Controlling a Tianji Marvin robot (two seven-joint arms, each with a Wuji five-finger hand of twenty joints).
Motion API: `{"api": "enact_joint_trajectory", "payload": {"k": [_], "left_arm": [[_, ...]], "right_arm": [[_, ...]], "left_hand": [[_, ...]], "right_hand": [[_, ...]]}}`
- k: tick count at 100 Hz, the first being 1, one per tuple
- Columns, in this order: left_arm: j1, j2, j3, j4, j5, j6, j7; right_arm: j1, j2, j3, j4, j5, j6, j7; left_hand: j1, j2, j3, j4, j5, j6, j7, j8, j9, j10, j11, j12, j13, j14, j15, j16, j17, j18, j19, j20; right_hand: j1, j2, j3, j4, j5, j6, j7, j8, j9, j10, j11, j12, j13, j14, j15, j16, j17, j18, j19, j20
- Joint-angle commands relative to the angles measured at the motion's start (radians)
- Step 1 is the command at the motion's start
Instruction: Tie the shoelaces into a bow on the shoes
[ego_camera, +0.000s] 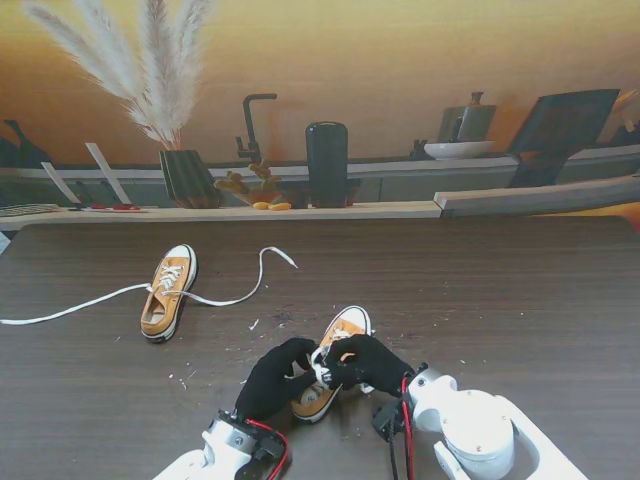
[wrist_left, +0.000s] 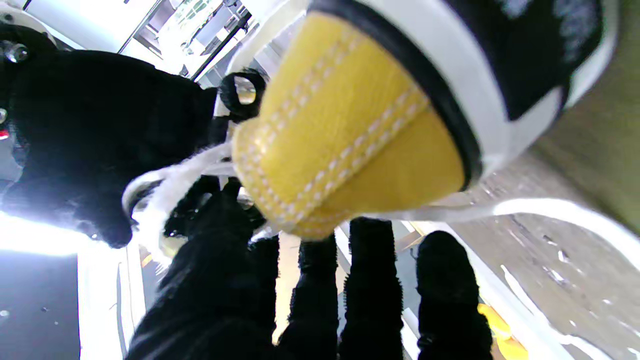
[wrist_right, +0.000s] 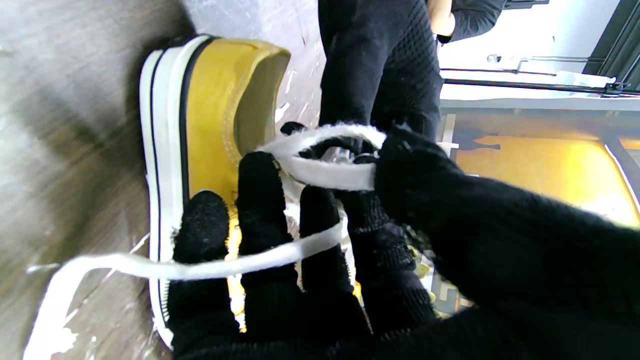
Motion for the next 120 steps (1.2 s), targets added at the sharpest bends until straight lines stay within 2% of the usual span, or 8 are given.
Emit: {"api": "enact_joint_trajectory", "payload": {"k": [1,57,65,73,83,98,108,120], "left_arm": [[0.017,0.004,-0.007,-0.018,-0.003,-0.005,-0.017],[0.058,0.010,-0.039,-0.054,0.017,0.014,-0.006],[0.057,0.011,-0.037,-0.051,0.042,0.026,0.018],[0.052,0.010,-0.033,-0.045,0.046,0.024,0.026],[0.042,0.009,-0.024,-0.036,0.049,0.021,0.032],[0.027,0.003,-0.009,-0.020,0.047,0.014,0.047],[0.021,-0.005,-0.004,-0.013,0.033,0.000,0.054],[0.011,-0.011,0.004,-0.002,0.028,-0.009,0.070]], "right_arm": [[-0.007,-0.004,0.001,-0.002,-0.002,-0.011,0.002],[-0.011,-0.008,0.003,0.005,-0.019,-0.041,-0.024],[-0.012,-0.008,0.004,0.005,-0.017,-0.045,-0.024],[-0.013,-0.007,0.004,0.004,-0.015,-0.047,-0.022],[-0.011,-0.006,0.003,0.004,-0.011,-0.046,-0.016],[-0.010,-0.006,0.001,0.004,-0.010,-0.046,-0.012],[-0.008,-0.005,-0.001,0.006,-0.011,-0.046,-0.010],[-0.007,-0.005,-0.003,0.006,-0.010,-0.046,-0.010]], "left_hand": [[0.038,0.046,-0.031,0.022,-0.040,0.035,0.008,0.033,-0.037,0.011,-0.003,0.001,-0.027,-0.003,-0.014,0.002,-0.018,-0.033,-0.008,0.020],[0.044,0.041,-0.041,0.028,-0.047,0.084,0.037,0.048,-0.018,0.024,0.045,0.032,-0.012,-0.010,-0.012,0.007,0.001,-0.040,-0.001,0.025],[0.029,-0.022,-0.032,0.049,-0.015,0.025,0.023,0.014,0.020,-0.002,0.031,0.024,0.001,-0.017,-0.002,0.009,0.005,-0.048,0.003,0.021],[0.012,-0.126,0.043,0.058,0.005,-0.032,0.046,-0.104,0.066,-0.017,0.011,0.016,0.025,-0.024,0.019,0.009,0.020,-0.055,0.015,0.010],[-0.027,-0.212,0.185,0.033,0.027,-0.068,0.050,-0.156,0.139,-0.015,-0.021,0.081,0.074,-0.031,0.046,0.003,0.058,-0.051,0.039,-0.006],[-0.020,-0.208,0.204,0.023,0.021,-0.091,0.032,-0.174,0.179,-0.021,-0.048,0.125,0.089,-0.030,0.058,0.004,0.069,-0.046,0.046,-0.017],[-0.006,-0.219,0.208,0.029,-0.002,-0.095,-0.070,-0.257,0.192,-0.044,-0.076,0.173,0.080,-0.030,0.058,0.005,0.054,-0.048,0.040,-0.021],[-0.018,-0.238,0.239,0.027,0.032,-0.122,-0.112,-0.289,0.215,-0.059,-0.075,0.190,0.082,-0.032,0.059,0.007,0.051,-0.050,0.039,-0.019]], "right_hand": [[0.014,-0.023,0.028,0.037,0.034,-0.060,-0.001,0.026,-0.006,-0.037,0.007,-0.009,-0.009,0.001,-0.014,-0.016,-0.008,0.016,-0.008,-0.007],[0.019,0.002,0.001,0.032,0.020,-0.073,-0.006,0.030,-0.004,-0.040,0.006,-0.008,-0.011,0.002,-0.031,-0.021,-0.014,0.016,-0.019,-0.016],[0.020,0.004,-0.001,0.032,0.019,-0.075,-0.006,0.031,-0.004,-0.040,0.006,-0.008,-0.012,0.001,-0.032,-0.021,-0.016,0.017,-0.020,-0.017],[0.020,0.006,-0.003,0.032,0.018,-0.075,-0.007,0.030,-0.004,-0.041,0.005,-0.008,-0.012,0.000,-0.033,-0.021,-0.016,0.017,-0.020,-0.017],[0.021,0.009,-0.006,0.031,0.017,-0.073,-0.008,0.030,-0.004,-0.040,0.005,-0.008,-0.013,0.000,-0.034,-0.021,-0.016,0.017,-0.020,-0.018],[0.023,0.011,-0.008,0.031,0.017,-0.075,-0.007,0.030,-0.004,-0.040,0.004,-0.008,-0.013,0.000,-0.034,-0.020,-0.016,0.017,-0.020,-0.018],[0.024,0.013,-0.011,0.031,0.016,-0.075,-0.007,0.029,-0.003,-0.040,0.004,-0.007,-0.013,0.001,-0.034,-0.020,-0.016,0.017,-0.020,-0.018],[0.025,0.014,-0.013,0.030,0.016,-0.075,-0.007,0.029,-0.001,-0.040,0.004,-0.007,-0.012,0.001,-0.034,-0.020,-0.017,0.016,-0.020,-0.018]]}}
